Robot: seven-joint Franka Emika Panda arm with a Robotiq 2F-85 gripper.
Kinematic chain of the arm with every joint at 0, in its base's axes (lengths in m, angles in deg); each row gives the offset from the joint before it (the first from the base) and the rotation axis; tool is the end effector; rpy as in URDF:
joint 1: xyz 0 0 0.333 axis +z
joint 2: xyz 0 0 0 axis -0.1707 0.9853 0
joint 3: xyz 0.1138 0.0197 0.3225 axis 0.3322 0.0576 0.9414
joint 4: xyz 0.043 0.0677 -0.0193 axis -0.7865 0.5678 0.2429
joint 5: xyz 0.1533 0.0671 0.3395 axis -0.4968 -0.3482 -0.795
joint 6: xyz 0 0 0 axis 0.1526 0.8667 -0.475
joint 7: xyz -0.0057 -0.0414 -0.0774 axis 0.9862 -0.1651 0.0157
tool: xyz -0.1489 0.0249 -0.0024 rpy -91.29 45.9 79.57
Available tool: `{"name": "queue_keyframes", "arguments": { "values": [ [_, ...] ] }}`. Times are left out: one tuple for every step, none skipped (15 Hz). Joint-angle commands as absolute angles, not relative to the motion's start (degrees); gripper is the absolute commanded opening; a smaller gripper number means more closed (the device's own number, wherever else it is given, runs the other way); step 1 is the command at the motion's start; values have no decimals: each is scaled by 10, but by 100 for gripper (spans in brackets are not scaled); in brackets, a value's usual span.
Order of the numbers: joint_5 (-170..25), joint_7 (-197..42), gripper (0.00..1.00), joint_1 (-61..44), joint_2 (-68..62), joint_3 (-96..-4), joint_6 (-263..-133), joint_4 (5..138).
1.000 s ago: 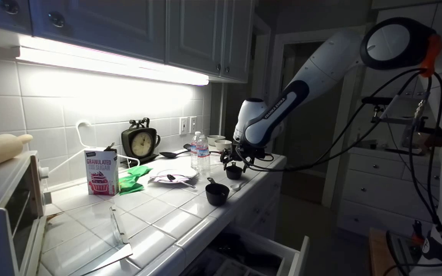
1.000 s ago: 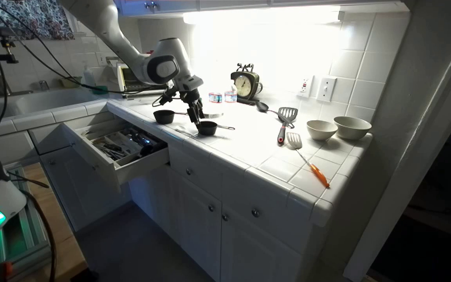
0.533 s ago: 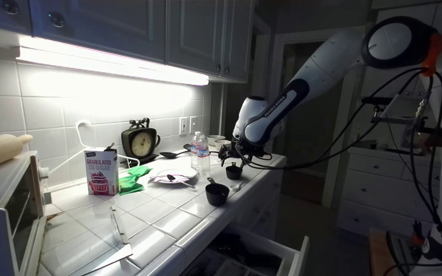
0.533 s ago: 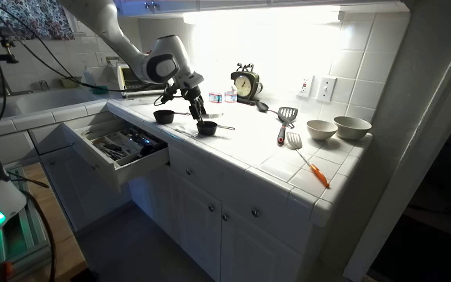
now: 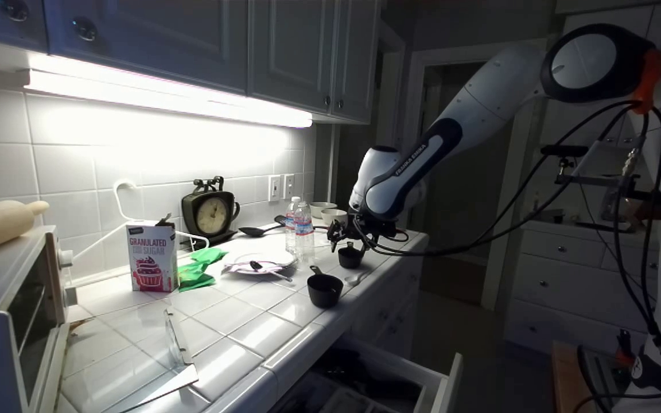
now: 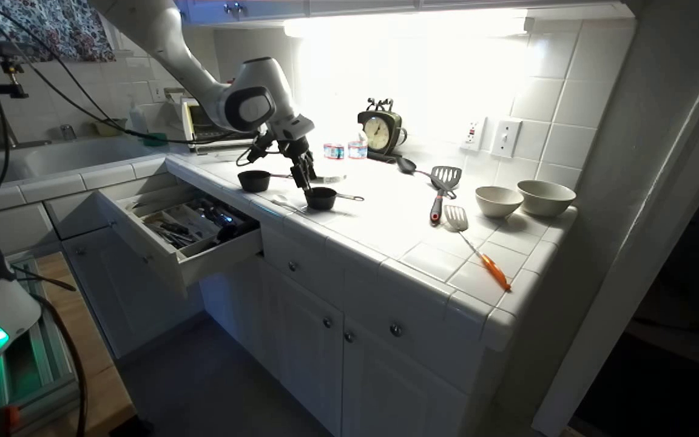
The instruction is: Take the pot out of the other then move the pot on the right to the right
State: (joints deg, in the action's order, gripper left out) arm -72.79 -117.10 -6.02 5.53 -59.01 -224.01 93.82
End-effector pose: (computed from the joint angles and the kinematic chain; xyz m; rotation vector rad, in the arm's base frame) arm 0.6497 -0.0950 0.2730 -2.7966 1.2893 -0.5936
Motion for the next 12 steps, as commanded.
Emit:
{"name": "queue_keyframes", "arguments": {
  "values": [
    [-752,-1146,100,-70,46,-579,-2249,958],
    [-753,-1146,100,-70,47,-580,-2249,960],
    [-754,-1145,100,-70,46,-579,-2251,961],
    [-755,-1145,100,-70,45,-580,-2253,962],
    [-756,-1145,100,-70,44,-580,-2252,961],
    [-757,-1145,100,-70,45,-580,-2252,960],
    [-757,-1145,100,-70,46,-580,-2251,960],
    [-756,-1146,100,-70,47,-581,-2252,961],
    [-756,-1147,100,-69,48,-581,-2253,961],
    [-756,-1146,100,-70,49,-581,-2252,961],
    [-756,-1146,100,-70,49,-581,-2252,961],
    [-757,-1146,100,-70,50,-581,-2251,961]
  ]
}}
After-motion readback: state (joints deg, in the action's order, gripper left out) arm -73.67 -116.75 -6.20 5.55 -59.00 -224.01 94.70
